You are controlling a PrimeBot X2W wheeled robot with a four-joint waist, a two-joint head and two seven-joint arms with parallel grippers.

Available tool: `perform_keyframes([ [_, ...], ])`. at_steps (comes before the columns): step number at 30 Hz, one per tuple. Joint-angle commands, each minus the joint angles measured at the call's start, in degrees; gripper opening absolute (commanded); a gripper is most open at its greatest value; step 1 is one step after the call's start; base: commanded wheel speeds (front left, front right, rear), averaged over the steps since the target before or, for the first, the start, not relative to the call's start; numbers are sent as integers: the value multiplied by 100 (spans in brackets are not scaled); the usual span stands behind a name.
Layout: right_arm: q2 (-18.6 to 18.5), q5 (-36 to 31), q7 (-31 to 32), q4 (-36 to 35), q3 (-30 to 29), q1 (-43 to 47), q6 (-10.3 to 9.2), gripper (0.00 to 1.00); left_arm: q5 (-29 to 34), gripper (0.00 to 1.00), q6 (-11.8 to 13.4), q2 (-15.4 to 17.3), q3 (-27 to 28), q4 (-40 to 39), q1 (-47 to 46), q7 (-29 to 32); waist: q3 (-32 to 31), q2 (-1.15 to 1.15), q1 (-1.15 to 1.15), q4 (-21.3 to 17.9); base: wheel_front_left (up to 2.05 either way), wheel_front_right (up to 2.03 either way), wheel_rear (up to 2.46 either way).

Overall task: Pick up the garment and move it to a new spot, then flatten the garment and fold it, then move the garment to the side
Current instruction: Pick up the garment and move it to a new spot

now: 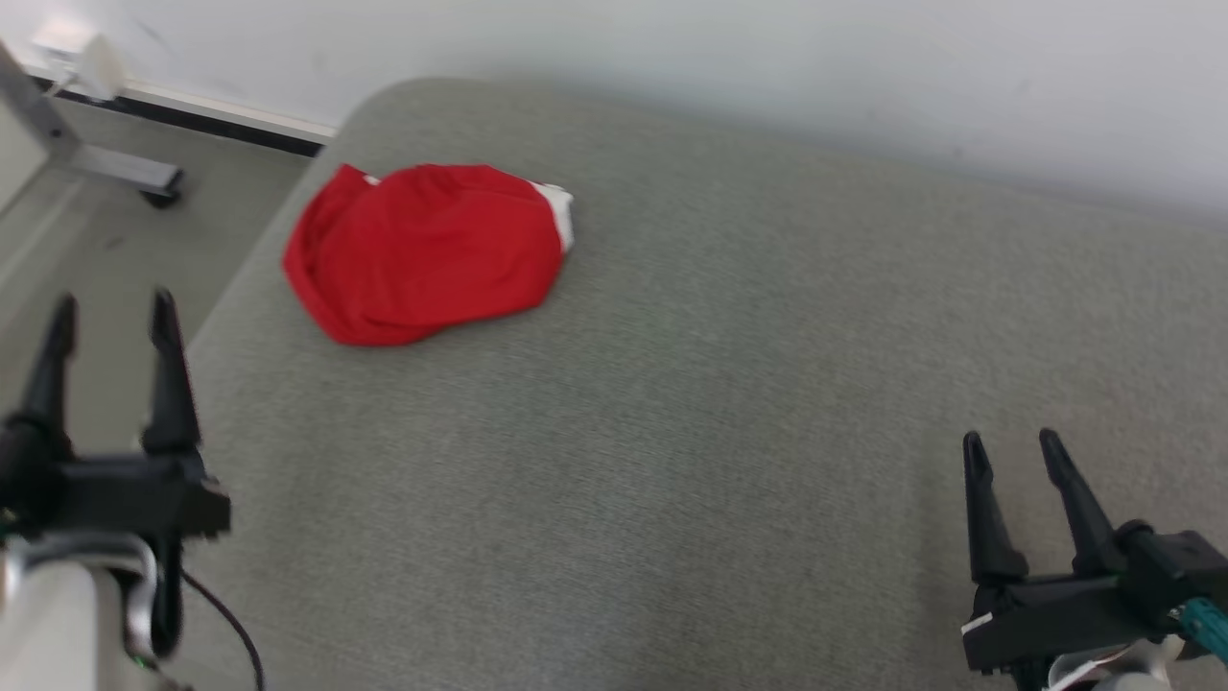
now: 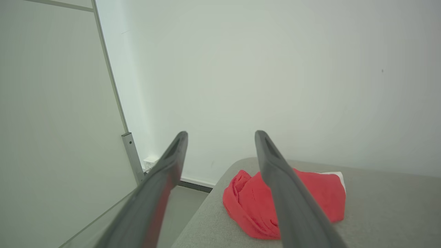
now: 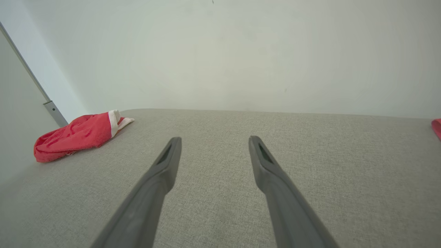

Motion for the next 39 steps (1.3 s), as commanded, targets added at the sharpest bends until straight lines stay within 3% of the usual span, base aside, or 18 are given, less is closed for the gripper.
perform_keyframes([
  [1, -32, -48, -34, -83, -54, -144, -17, 100, -123, 100, -10, 142, 3, 134, -429, -16, 764, -1, -1, -799, 0, 0, 0],
  [10, 56, -148, -127, -306, -309, -371, -17, 100, -455, 100, -15, 705, -182, 919, -1870, -15, 1434, -1, -1, -1477, 0, 0, 0],
  [19, 141, -225, -121, -754, -636, -420, -17, 100, -945, 100, -13, 1390, -595, 2022, -2978, 373, 1980, -1, -1, -1919, 0, 0, 0],
  [33, 95, -314, 37, -1080, -770, -507, -17, 100, -2288, 100, -14, 1959, -1684, 3320, -3506, 2063, 2192, -1, -1, -2035, 0, 0, 0],
  [39, 60, -330, 134, -1203, -795, -484, -17, 100, -2738, 100, -14, 2046, -2181, 3726, -3541, 2831, 2130, -1, -1, -2046, 0, 0, 0],
])
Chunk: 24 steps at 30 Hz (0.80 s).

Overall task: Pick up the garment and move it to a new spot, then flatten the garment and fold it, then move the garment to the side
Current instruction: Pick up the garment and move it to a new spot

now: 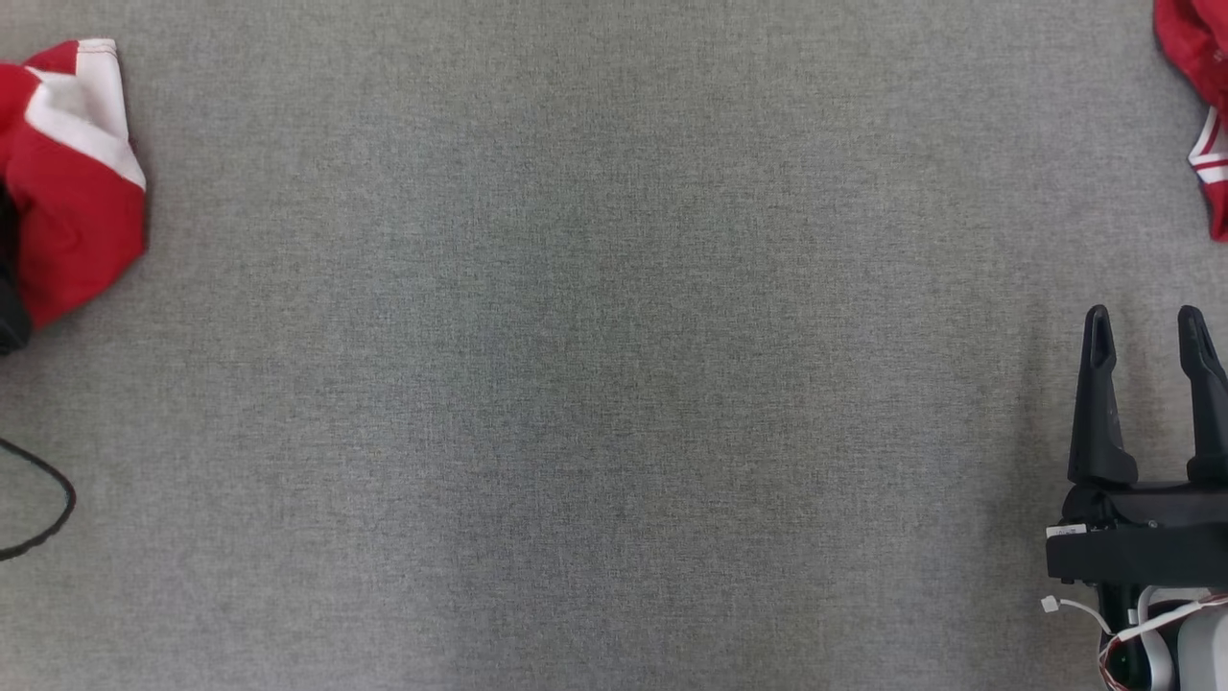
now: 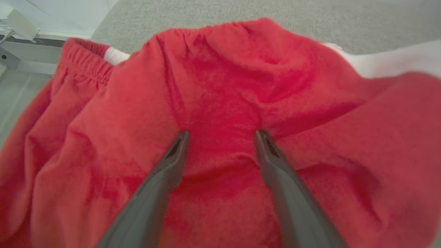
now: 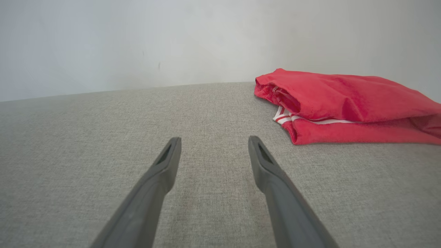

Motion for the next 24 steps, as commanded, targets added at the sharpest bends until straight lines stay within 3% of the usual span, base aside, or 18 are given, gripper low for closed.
perform_keyframes([
  [1, -24, -23, 36, -40, -9, 14, -17, 100, -91, 100, 15, 12, -80, 97, -48, 145, -29, -1, 0, -5, 0, 0, 0],
  [2, -23, -26, 42, -48, 6, 21, -17, 100, -199, 100, 15, 4, -95, 159, -56, 218, -47, -1, 0, -15, 0, 0, 0],
  [3, -20, -33, 59, -57, 19, 26, -17, 100, -232, 34, 15, -5, -133, 217, -54, 289, -66, -1, 0, -24, 0, 0, 0],
  [4, -14, -37, 67, -65, 33, 26, -17, 100, -251, 7, 15, -7, -208, 245, -34, 342, -84, -1, 0, -33, 0, 0, 0],
  [5, -5, -37, 72, -60, 48, 29, -17, 100, -289, 0, 15, -8, -286, 284, 2, 392, -108, -1, 0, -45, 0, 0, 0],
  [12, 8, -18, 49, -15, 41, 58, -17, 100, -280, 0, 16, 106, -515, 328, -23, -163, -284, -1, 0, -39, 0, 0, 0],
  [24, 97, 183, -185, 554, 265, 44, -17, 100, 117, 0, 55, 318, -848, 36, -671, -1837, -1069, -1, 0, 65, 0, 0, 0],
])
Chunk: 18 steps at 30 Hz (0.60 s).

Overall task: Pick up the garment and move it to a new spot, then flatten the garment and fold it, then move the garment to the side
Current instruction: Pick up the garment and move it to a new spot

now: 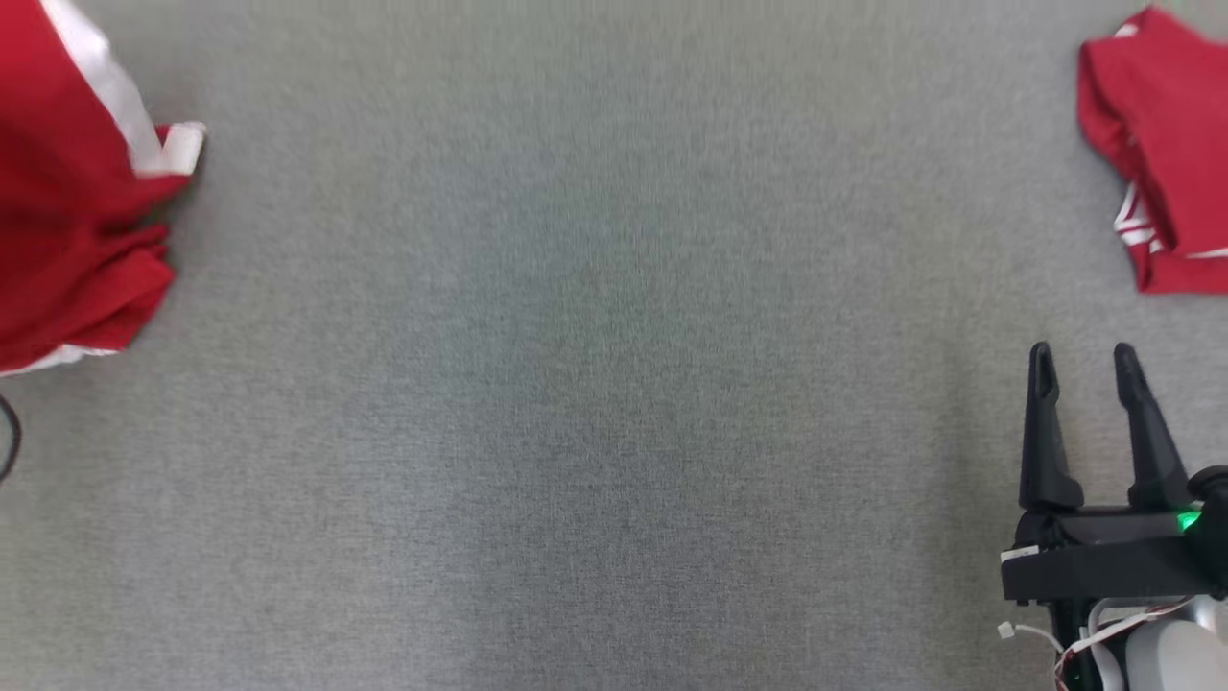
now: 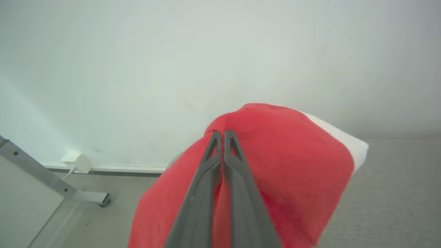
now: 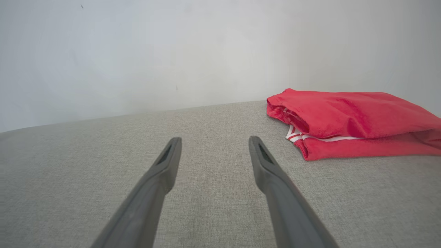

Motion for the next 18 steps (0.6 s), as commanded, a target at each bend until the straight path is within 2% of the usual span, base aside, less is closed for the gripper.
perform_keyframes([
  [1, 22, 72, -65, 87, 18, 31, -17, 100, 146, 0, 46, 25, -65, -83, -135, -211, -326, 0, 0, 6, 0, 0, 0],
  [6, 78, 151, -191, 326, 38, 84, -17, 100, 493, 0, 158, -57, -249, -473, -504, -659, -618, 0, 0, -128, 0, 0, 0],
  [11, 154, 272, -311, 577, 89, 97, -17, 100, 723, 0, 214, -363, -537, -1132, -810, -627, -853, 0, 0, -456, 0, 0, 0],
  [18, 228, 397, -373, 785, 130, 117, -17, 100, 771, 0, 286, -1041, -857, -1903, -1093, -400, -1053, 0, 0, -993, 0, 0, 0],
])
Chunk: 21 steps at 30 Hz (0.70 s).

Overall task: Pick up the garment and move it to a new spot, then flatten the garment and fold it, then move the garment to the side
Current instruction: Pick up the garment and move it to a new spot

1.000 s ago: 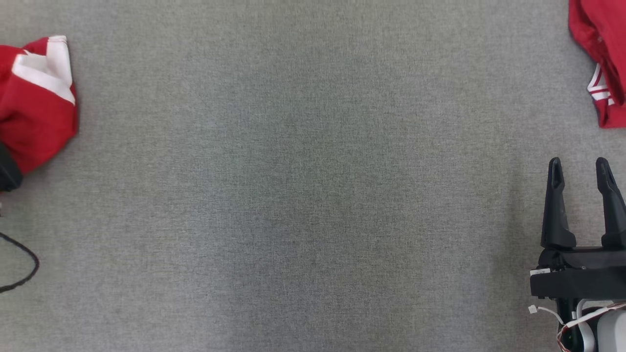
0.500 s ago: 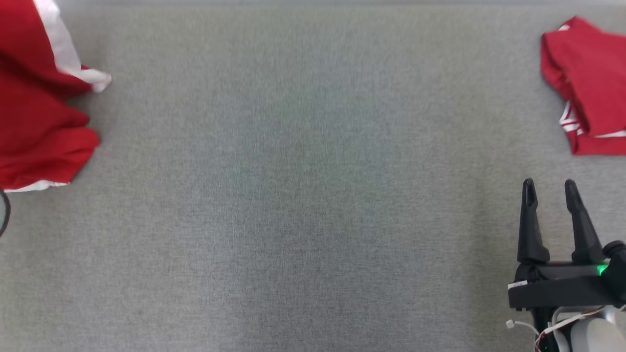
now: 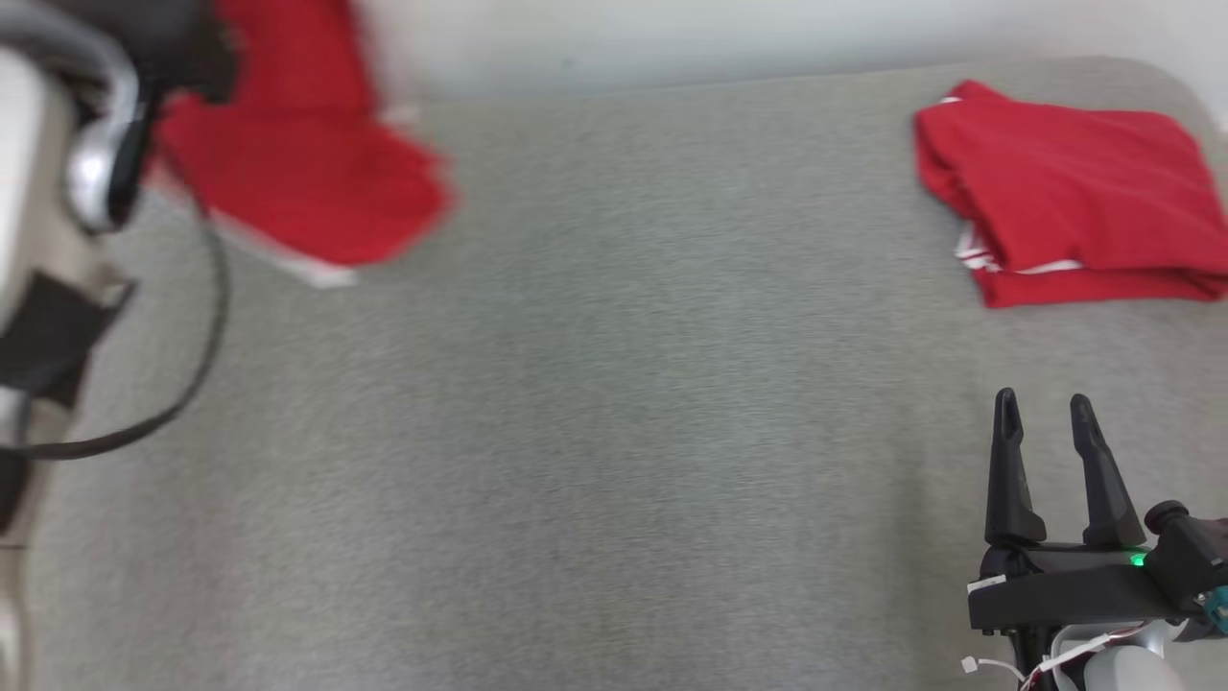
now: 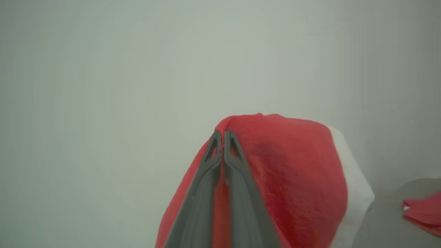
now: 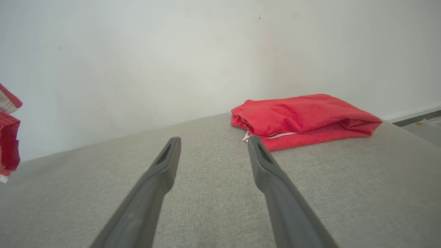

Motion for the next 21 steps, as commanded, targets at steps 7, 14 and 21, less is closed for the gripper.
perform_keyframes([
  [7, 50, 215, -37, 6, 83, -73, -17, 100, -98, 0, 162, -680, -198, -463, -194, 157, -143, 0, 1, -1027, 0, 0, 0],
  [14, 51, 472, -33, 41, 100, -97, -17, 100, -259, 0, 293, -1201, -289, -491, -78, 104, -24, 0, 1, -1453, 0, 0, 0],
  [21, 53, 504, -33, 13, -3, -130, -17, 100, -377, 0, 403, -1799, -421, -286, 95, -121, 77, 0, 1, -1542, 0, 0, 0],
])
